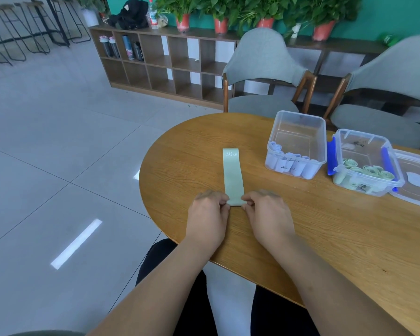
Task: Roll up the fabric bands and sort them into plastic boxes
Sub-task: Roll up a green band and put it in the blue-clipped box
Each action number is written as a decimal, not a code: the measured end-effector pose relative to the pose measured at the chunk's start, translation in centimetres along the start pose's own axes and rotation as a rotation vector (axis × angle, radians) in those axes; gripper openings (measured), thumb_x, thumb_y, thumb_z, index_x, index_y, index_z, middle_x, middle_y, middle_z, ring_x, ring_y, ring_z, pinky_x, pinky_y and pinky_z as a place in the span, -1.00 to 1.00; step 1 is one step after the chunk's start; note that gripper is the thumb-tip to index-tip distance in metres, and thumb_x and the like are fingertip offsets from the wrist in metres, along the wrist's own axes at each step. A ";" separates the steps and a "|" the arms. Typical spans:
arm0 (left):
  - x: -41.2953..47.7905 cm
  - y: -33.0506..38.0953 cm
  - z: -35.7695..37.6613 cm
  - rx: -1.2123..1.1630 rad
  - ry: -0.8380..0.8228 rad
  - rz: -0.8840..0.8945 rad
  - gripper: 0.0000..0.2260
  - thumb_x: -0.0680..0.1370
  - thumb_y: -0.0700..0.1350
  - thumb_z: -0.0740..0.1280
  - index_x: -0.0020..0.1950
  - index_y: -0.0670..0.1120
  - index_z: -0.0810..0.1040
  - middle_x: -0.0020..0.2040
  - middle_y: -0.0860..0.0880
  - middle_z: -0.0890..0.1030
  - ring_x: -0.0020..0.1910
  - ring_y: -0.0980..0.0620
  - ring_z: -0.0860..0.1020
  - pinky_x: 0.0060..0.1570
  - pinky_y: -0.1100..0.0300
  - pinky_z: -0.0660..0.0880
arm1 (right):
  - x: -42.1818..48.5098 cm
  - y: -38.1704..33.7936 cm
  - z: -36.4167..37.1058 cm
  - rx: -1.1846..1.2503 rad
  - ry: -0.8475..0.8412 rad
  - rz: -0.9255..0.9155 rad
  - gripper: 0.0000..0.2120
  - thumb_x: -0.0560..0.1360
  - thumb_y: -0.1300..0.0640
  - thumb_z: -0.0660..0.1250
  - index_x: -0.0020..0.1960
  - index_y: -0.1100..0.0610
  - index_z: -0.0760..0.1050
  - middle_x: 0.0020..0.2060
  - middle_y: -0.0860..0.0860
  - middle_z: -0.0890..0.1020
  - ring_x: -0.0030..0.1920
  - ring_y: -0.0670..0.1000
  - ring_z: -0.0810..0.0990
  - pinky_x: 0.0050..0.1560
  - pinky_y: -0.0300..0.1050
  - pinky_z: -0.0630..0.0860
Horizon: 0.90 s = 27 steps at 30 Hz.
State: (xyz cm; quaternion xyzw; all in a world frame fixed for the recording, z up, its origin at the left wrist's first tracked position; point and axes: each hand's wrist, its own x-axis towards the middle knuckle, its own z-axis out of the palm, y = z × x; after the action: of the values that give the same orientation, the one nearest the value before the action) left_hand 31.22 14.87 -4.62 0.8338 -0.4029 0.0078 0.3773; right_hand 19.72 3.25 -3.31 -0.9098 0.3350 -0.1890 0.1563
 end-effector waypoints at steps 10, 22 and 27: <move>-1.7 0.1 -0.8 -0.054 -0.046 -0.069 -0.87 0.57 -0.09 0.48 0.11 0.06 0.68 -0.12 0.20 0.69 -0.15 0.20 0.62 -0.02 0.12 0.62 | -1.7 0.3 -0.7 0.064 -0.049 -0.016 -0.78 0.63 0.07 0.38 0.25 -0.02 0.65 0.00 -0.09 0.65 -0.01 -0.08 0.60 0.01 -0.17 0.54; -1.2 0.3 -0.6 -0.002 -0.026 -0.030 -0.84 0.56 -0.13 0.48 0.13 0.00 0.71 -0.03 0.10 0.67 0.01 0.08 0.58 0.03 0.09 0.59 | -1.1 -0.2 -0.7 0.077 -0.012 0.041 -0.83 0.60 0.03 0.39 0.16 -0.01 0.67 -0.04 -0.11 0.69 -0.01 -0.06 0.63 0.01 -0.08 0.59; -0.7 0.6 -0.9 0.009 -0.054 -0.056 -0.83 0.59 -0.13 0.44 0.16 0.02 0.69 -0.03 0.14 0.70 -0.03 0.14 0.62 0.01 0.16 0.59 | -0.9 -0.3 -0.7 0.072 -0.028 0.066 -0.77 0.58 0.05 0.43 0.23 -0.04 0.62 -0.02 -0.14 0.68 0.01 -0.06 0.64 0.02 -0.10 0.57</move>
State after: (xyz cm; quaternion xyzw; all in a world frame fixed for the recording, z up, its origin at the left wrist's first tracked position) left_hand 30.65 15.68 -3.83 0.8463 -0.3894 -0.0234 0.3628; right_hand 18.92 4.00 -2.77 -0.8945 0.3557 -0.1829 0.1998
